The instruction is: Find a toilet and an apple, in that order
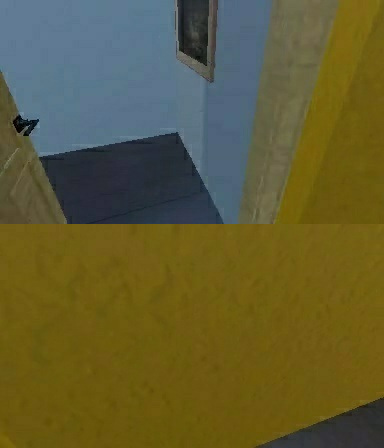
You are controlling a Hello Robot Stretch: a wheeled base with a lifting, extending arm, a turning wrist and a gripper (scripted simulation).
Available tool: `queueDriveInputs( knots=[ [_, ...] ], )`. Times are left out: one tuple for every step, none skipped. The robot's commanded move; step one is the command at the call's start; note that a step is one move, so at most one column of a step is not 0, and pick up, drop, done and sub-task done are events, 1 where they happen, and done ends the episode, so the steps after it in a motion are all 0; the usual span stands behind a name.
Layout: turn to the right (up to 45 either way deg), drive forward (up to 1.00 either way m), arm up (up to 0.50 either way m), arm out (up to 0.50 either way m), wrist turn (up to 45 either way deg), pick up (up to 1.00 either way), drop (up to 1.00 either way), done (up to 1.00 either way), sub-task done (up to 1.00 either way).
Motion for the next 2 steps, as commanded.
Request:
queueDriveInputs(
  knots=[
    [-18.0, 0.00, 0.00, 0.00, 0.0, 0.00, 0.00, 0.00, 0.00],
    [0.0, 1.00, 0.00, 0.00, 0.0, 0.00, 0.00, 0.00, 0.00]
  ],
)
